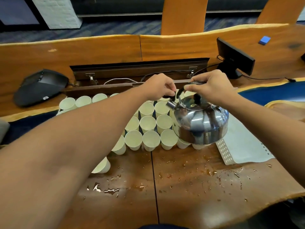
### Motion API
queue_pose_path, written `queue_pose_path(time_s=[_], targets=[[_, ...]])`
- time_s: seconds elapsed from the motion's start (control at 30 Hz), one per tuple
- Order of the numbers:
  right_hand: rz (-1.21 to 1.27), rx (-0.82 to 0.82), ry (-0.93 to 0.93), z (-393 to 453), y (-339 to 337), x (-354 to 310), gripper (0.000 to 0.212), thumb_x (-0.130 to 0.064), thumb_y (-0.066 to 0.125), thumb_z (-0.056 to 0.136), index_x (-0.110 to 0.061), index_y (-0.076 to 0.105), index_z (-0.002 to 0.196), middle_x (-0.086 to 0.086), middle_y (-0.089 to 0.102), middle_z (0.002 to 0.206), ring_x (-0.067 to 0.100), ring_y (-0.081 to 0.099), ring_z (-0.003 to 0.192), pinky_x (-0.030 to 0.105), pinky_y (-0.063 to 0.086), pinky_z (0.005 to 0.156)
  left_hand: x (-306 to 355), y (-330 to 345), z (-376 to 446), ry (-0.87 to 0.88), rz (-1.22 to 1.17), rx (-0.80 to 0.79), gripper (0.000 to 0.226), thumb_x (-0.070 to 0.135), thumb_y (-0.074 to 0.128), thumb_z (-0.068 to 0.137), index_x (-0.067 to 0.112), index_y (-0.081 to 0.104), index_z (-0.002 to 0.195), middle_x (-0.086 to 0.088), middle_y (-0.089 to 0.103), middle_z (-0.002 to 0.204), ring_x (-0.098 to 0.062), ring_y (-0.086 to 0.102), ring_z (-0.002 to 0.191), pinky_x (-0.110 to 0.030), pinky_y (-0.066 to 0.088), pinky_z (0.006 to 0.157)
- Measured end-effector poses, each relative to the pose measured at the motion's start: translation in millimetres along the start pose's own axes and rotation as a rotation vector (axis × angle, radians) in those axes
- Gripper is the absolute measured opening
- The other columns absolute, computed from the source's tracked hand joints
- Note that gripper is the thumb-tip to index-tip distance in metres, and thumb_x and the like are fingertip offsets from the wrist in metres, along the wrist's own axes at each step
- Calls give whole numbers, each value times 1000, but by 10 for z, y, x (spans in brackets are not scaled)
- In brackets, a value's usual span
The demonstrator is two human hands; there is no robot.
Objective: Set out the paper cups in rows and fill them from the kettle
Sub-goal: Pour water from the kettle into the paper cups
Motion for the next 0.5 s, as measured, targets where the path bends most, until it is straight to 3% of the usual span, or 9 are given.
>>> queue_pose_path(time_s=[0.1,0.23,0.43,0.5], targets=[[-5,3,13,141,85,-10,38,-46,77,80,-20,77,108,-3,72,107,10,64,102,34,52,93,-112,-68,48,-14,-11,10,10,19,71,91,22,73,100,6,70,96,-8,63,93,-24,50,81],[-37,-9,20,290,209,-47,26,-45,76,81,-23,79,94,-8,72,87,7,66,84,32,56,80,-264,-104,123,-30,-15,19,11,19,69,92,22,74,102,8,69,94,-10,64,94,-16,45,71],[-107,-24,16,487,312,-73,27,-42,76,82,-19,79,97,-5,70,81,8,64,77,21,47,65,-445,-80,240,-63,-52,37,13,20,69,92,22,74,104,4,70,98,-13,64,95,-25,45,80],[-145,-39,6,517,336,-91,26,-41,75,83,-19,78,94,-2,70,76,10,63,72,24,48,63,-472,-60,257,-62,-66,32,13,20,70,92,23,74,103,5,70,97,-12,64,95,-25,45,79]])
Point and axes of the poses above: each hand's wrist, its own z-axis towards the middle knuckle, its own y-axis out of the palm, x = y × z, the point moved 8 cm from there along z, towards the middle knuckle
